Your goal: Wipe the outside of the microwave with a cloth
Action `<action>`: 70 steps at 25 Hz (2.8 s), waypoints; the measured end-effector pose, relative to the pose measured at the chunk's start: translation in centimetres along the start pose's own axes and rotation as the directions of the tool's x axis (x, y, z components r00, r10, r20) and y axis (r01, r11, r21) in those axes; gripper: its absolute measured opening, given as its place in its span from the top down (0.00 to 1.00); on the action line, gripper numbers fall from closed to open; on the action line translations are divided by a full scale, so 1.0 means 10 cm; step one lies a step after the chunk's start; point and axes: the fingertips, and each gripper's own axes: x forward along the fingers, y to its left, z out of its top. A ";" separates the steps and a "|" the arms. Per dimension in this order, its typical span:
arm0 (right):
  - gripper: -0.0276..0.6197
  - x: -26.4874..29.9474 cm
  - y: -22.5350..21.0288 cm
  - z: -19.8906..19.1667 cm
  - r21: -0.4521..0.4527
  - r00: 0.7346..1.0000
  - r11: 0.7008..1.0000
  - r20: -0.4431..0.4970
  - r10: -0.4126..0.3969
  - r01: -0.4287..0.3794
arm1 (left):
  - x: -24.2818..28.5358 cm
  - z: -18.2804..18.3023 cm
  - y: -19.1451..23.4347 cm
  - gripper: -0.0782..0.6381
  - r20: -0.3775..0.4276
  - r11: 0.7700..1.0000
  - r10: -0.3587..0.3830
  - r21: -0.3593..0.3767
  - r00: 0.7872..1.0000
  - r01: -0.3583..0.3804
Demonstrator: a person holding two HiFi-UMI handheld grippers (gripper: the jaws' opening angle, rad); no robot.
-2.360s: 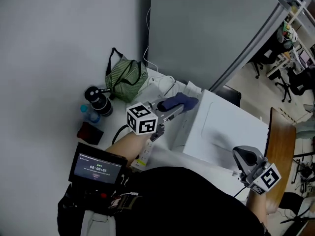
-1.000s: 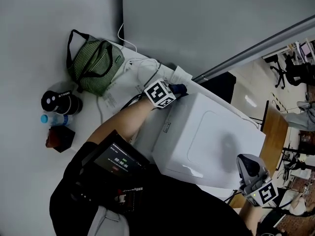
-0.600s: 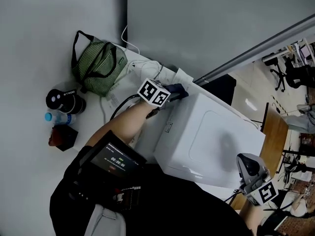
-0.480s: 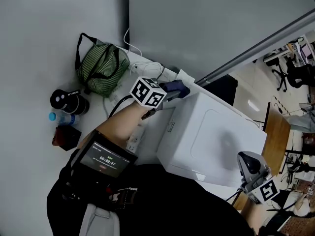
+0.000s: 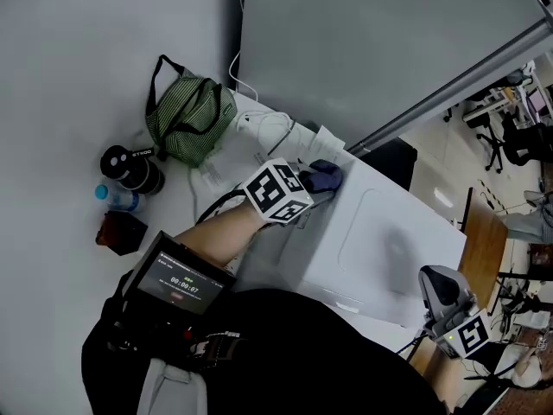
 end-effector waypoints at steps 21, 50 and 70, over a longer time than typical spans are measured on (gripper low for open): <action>0.95 0.03 -0.05 0.00 -0.009 1.000 1.000 -0.007 -0.019 0.019 | 0.53 -1.48 0.59 0.81 -0.306 0.998 -0.060 0.008 0.950 0.066; 0.95 0.04 0.18 0.10 -0.063 1.000 0.998 -0.014 0.012 -0.012 | 0.46 -1.58 0.33 0.81 -0.083 0.845 -0.267 -0.498 0.960 0.192; 0.95 -0.09 0.27 0.21 -0.089 1.000 0.996 0.030 -0.010 0.012 | -0.45 -0.54 -0.77 0.81 0.144 0.814 -0.411 -0.386 0.900 0.433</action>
